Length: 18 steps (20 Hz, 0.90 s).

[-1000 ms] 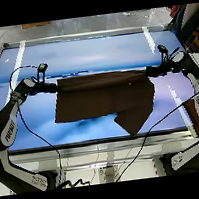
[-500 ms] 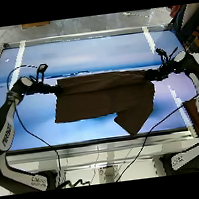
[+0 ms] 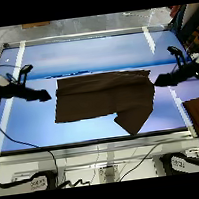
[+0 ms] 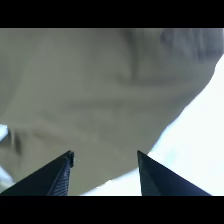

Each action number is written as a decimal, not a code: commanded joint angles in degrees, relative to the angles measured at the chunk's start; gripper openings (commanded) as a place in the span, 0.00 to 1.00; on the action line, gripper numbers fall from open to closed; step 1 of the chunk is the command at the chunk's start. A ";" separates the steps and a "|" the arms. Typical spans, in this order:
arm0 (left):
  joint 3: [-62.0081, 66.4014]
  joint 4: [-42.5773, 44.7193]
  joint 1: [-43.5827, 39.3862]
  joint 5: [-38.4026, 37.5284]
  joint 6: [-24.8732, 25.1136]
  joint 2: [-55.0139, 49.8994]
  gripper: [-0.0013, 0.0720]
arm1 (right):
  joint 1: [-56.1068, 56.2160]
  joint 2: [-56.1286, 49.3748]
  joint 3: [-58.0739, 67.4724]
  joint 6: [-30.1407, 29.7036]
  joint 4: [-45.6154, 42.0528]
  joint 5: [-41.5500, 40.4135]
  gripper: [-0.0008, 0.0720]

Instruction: Fold the clothes and pants, and hang the long-sleeved shirts on hangers.

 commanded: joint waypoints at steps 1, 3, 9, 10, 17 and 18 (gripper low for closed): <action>-11.43 -4.09 5.49 -3.13 -1.44 6.82 0.88 | -0.55 12.76 -11.26 -2.19 -1.62 0.00 0.60; -21.16 -7.93 8.17 -1.36 0.28 10.67 0.88 | -0.55 17.79 -15.28 -2.14 -1.18 -1.77 0.60; -37.66 -18.47 8.44 12.55 3.06 11.52 0.88 | -0.55 21.66 -17.03 -2.05 -0.92 -5.92 0.60; -37.88 -18.62 7.89 13.18 3.48 10.95 0.87 | -0.55 21.68 -17.00 -2.03 -0.92 -6.21 0.60; -37.86 -20.41 7.28 18.38 3.50 5.70 0.85 | -0.55 21.66 -17.03 -1.62 -1.38 -7.17 0.60; -37.86 -22.12 7.28 18.71 3.50 5.20 0.79 | -0.55 21.66 -17.03 -1.62 -1.81 -7.43 0.60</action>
